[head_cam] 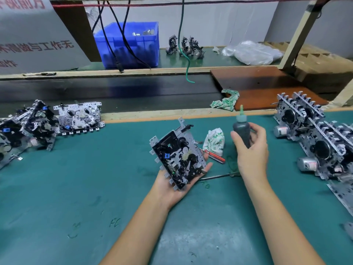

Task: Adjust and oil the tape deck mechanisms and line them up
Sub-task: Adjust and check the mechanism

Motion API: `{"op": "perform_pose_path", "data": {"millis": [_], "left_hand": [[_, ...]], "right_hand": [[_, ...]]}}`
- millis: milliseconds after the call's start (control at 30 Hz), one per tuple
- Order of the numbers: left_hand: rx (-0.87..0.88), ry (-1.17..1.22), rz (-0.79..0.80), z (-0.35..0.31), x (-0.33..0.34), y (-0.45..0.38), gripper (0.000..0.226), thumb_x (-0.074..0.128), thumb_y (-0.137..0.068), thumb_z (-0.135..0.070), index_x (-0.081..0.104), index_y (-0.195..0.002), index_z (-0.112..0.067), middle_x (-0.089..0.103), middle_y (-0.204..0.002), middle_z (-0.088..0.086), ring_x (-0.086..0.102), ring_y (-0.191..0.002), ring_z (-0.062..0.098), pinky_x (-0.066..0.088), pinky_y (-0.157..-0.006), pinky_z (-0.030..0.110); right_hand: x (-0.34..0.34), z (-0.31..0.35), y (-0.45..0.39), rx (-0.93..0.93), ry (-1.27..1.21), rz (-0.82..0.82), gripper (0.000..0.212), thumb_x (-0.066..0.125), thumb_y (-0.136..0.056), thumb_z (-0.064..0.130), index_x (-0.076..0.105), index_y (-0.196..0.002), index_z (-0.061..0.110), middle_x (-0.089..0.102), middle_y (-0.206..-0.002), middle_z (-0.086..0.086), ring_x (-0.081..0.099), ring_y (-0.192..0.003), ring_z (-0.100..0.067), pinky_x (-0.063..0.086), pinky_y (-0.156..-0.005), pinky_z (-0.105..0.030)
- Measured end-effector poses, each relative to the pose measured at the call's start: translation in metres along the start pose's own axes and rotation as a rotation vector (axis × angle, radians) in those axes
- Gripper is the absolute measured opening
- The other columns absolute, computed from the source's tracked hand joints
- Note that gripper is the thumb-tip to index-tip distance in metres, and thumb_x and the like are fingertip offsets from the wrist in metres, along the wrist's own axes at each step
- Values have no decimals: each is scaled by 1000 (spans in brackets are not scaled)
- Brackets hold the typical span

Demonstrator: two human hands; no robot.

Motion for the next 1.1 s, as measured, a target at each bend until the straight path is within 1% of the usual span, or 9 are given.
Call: {"op": "perform_pose_path", "data": {"millis": [100,200,333,467,567,700,933,1033,1100], "left_hand": [[94,-237,-9,-4,4,-2,28,58,-72,-17,77,-89,-5,73,-98,12,71,-86,29,56,-81,45],[235,-655,-50,-16,8,-3,48,75,-62,-8,63,-108,-16,73,-91,-2,62,-73,13,51,-70,25],[386,-1113,-52,-30,6,5,44,77,-60,-7,65,-100,-22,74,-95,-5,62,-71,5,49,-67,16],[451,-1284,-54,-38,9,11,44,82,-57,-8,68,-95,-25,74,-98,-2,63,-81,6,51,-73,19],[538,-1379,-105,-45,11,13,46,85,-61,-2,67,-96,-25,74,-97,-3,65,-86,4,51,-75,17],[617,-1426,-119,-47,13,13,45,84,-63,-2,66,-96,-26,74,-95,-9,65,-91,1,48,-77,12],[622,-1486,-36,-47,23,17,50,83,-62,-11,64,-105,-26,70,-107,-9,63,-102,6,46,-85,15],[506,-1008,-45,-62,23,17,55,74,-70,-31,57,-120,-16,60,-128,11,60,-111,20,46,-98,30],[314,-755,-87,-64,16,15,73,49,-77,-60,58,-121,-3,55,-132,24,56,-115,29,40,-104,39]], "right_hand": [[0,-11,-4,31,150,24,33,64,-89,15,39,-110,19,58,-105,7,52,-90,-11,31,-70,-17],[0,-13,-3,91,209,20,41,65,-87,18,39,-117,9,53,-112,-1,49,-102,-19,29,-73,-20],[-9,22,10,-352,150,-231,37,63,-85,29,47,-110,7,51,-109,-2,48,-103,-19,36,-86,-25],[0,41,30,-442,128,376,27,58,-80,45,54,-105,35,58,-97,16,55,-90,0,42,-79,-16],[13,30,41,-406,579,897,89,59,-64,74,38,-139,32,43,-131,21,35,-127,-1,26,-107,-19],[17,18,44,-528,902,950,125,60,-52,82,9,-150,24,22,-147,13,10,-134,-3,4,-116,-26],[20,25,50,-652,920,752,100,68,-61,57,27,-145,22,39,-141,10,34,-129,-10,21,-104,-18],[14,37,45,-479,723,750,91,70,-53,59,39,-135,37,49,-128,26,46,-118,1,34,-94,-16],[12,45,43,-191,307,809,77,75,-46,55,50,-119,46,59,-111,36,54,-106,11,40,-90,-9]]}}
Point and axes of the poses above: each hand's wrist, its own y-axis away from the middle knuckle, its own x-axis out of the palm, z = x × y, the point moved 2 cm from there along -y, towards the middle knuckle
